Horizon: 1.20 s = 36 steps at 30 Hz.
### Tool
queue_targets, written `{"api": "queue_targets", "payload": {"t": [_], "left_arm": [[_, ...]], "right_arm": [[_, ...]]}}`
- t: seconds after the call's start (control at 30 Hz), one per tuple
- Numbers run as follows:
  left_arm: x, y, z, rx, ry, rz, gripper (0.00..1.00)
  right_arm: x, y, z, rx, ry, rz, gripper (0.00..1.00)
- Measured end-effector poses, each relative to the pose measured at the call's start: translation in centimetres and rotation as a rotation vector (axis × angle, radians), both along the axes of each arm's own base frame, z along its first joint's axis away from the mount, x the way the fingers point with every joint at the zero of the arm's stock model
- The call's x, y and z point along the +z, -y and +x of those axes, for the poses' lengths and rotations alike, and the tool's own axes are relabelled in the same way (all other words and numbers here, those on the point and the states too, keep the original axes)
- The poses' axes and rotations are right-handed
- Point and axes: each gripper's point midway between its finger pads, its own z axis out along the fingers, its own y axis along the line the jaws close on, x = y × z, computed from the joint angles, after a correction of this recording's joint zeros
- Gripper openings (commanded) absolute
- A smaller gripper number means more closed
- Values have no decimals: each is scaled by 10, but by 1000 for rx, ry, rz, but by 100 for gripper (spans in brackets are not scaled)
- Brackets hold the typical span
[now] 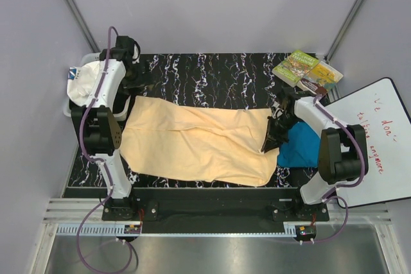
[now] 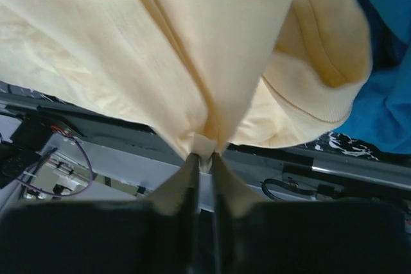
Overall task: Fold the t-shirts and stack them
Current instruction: Fold the flattened tshirt in 1/3 of the way
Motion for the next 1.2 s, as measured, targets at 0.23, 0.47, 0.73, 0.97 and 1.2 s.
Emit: {"api": "queue_targets", "payload": {"t": [0.23, 0.47, 0.73, 0.97, 1.2], "left_arm": [[-23, 53, 1, -124, -48, -15, 99], [-51, 68, 4, -159, -106, -11, 99], [-73, 68, 5, -159, -154, -7, 99], [-82, 67, 4, -159, -174, -3, 98], [-109, 66, 1, -160, -239, 5, 0]], "right_arm": [[44, -2, 32, 36, 115, 2, 60], [72, 2, 100, 33, 315, -60, 56], [-27, 34, 128, 48, 141, -300, 55], [-33, 54, 163, 60, 200, -433, 55], [-44, 53, 189, 59, 242, -447, 48]]}}
